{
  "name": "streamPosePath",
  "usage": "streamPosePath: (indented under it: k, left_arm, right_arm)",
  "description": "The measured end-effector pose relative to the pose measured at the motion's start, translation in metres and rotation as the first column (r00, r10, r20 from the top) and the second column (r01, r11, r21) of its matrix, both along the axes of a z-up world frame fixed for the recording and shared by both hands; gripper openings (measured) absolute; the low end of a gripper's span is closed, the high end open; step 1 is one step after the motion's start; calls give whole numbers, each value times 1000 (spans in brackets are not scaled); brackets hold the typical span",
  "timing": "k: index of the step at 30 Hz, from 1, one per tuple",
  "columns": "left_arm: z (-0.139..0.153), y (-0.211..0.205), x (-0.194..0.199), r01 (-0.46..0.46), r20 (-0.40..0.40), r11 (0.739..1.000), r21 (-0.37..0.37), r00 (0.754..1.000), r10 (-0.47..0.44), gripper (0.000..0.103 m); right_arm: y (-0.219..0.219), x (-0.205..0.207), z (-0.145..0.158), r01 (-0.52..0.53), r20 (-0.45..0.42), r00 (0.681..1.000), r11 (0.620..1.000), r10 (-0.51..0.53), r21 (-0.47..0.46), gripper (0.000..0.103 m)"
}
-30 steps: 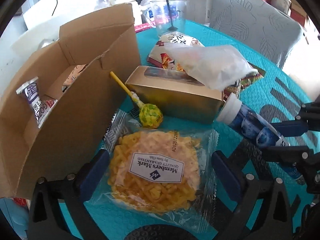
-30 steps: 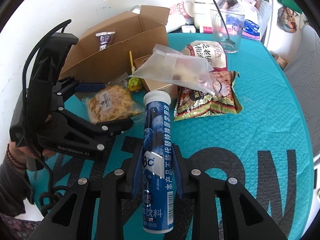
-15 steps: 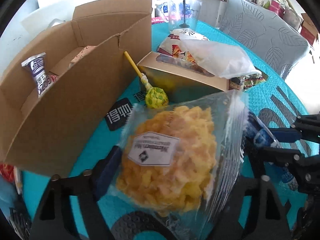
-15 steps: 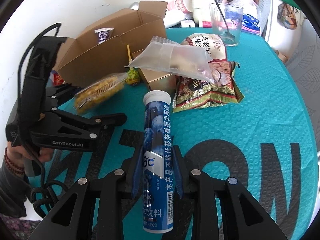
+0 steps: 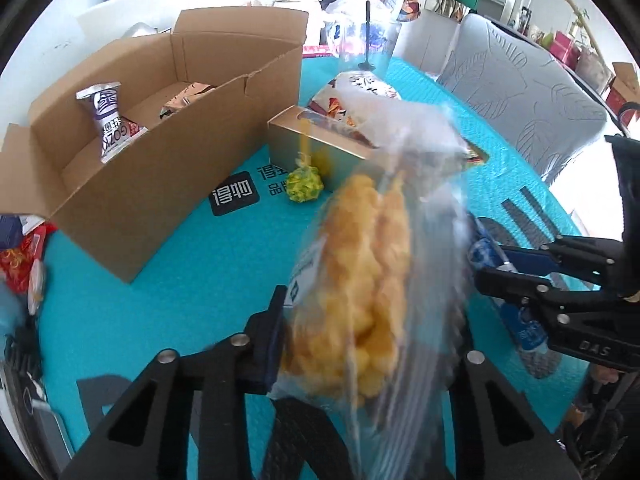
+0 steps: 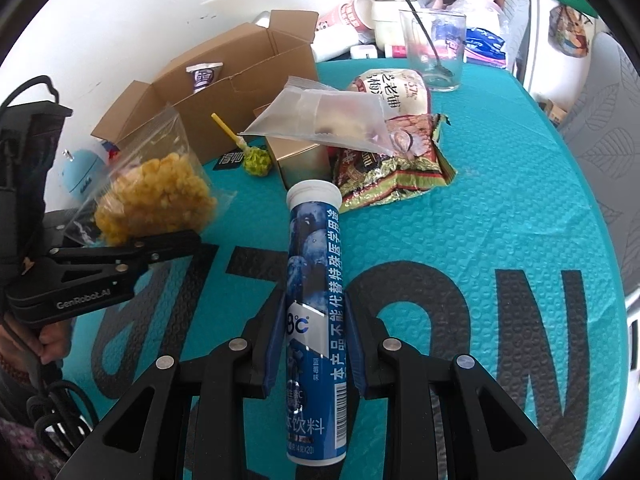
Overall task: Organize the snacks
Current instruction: 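Grasp the yellow puffed snack bag with the left gripper while the right holds the tube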
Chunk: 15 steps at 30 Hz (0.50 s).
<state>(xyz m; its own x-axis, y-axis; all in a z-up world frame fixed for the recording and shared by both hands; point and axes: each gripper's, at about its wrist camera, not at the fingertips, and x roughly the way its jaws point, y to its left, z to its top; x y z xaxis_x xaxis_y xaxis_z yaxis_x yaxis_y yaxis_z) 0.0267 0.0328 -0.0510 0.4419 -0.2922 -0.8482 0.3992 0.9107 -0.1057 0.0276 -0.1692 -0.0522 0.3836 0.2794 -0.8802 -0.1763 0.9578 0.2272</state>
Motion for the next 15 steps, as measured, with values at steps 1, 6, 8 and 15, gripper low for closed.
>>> streamPosePath:
  k: [1,6,8,15]
  left_arm:
    - [1,1,-2,-6,-6,1000,-7,1000,6,30]
    - [5,0,-9,-36,-21,999,-35,999,35,27]
    - [8,2,-7,-41,-24,998,-44,999,40,27]
    - [17,8,-15,-74,-10,996,-57,997,74,27]
  right_arm:
    - [-1,-1,0,1,3,1000,1000,-1,6,28]
    - [1,-9,2,-14,8,1000,999,13,37,28]
    - [3,-9,3,-25,7,1000,998,25,52,28]
    - [17,-10,7,-72,21,997,996,71,59,28]
